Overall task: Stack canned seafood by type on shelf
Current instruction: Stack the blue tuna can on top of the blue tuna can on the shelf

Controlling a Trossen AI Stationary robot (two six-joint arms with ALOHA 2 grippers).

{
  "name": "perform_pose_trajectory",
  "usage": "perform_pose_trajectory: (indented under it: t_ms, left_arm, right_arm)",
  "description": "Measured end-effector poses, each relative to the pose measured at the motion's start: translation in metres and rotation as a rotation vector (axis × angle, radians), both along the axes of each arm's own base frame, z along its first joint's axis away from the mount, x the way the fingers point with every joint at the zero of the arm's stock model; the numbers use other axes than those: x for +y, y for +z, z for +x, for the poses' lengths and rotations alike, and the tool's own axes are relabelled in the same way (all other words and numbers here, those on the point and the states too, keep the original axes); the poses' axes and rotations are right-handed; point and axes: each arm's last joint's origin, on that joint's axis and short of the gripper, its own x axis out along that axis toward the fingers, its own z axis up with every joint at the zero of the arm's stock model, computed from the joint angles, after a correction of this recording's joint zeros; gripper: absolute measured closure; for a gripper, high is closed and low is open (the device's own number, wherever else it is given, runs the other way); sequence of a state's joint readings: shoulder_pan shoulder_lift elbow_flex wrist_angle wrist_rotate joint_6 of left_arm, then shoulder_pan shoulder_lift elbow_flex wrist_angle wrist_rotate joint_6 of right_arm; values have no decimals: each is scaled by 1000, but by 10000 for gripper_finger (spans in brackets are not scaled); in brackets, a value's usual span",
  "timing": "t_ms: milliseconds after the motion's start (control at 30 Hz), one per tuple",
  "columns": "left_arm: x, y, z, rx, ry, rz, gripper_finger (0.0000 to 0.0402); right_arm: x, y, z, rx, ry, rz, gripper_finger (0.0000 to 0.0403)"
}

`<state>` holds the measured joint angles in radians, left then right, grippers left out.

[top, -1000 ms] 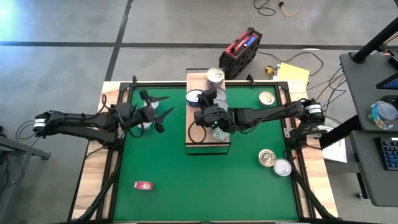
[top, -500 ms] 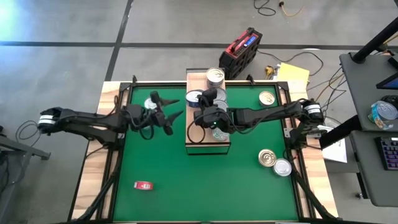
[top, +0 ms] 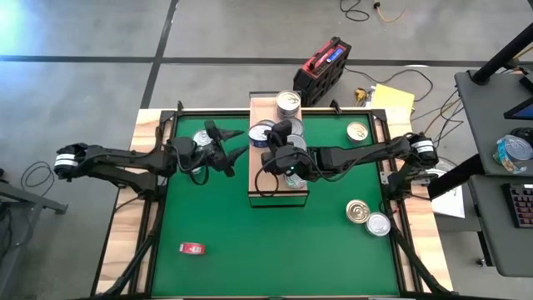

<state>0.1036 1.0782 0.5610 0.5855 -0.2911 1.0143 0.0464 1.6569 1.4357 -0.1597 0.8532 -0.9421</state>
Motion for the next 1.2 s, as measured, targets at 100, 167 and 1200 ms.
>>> perform_pose_trajectory:
  t_ms: [100,167,1200]
  left_arm:
    - [-2,-4,2,56,-67,50,148]
    - [-2,-5,3,67,-70,62,147]
    - [25,-16,18,16,34,111,273]
  right_arm:
    - [0,0,0,-5,-2,4,272]
    - [0,0,0,-5,-4,3,272]
    - [1,2,0,-11,4,2,257]
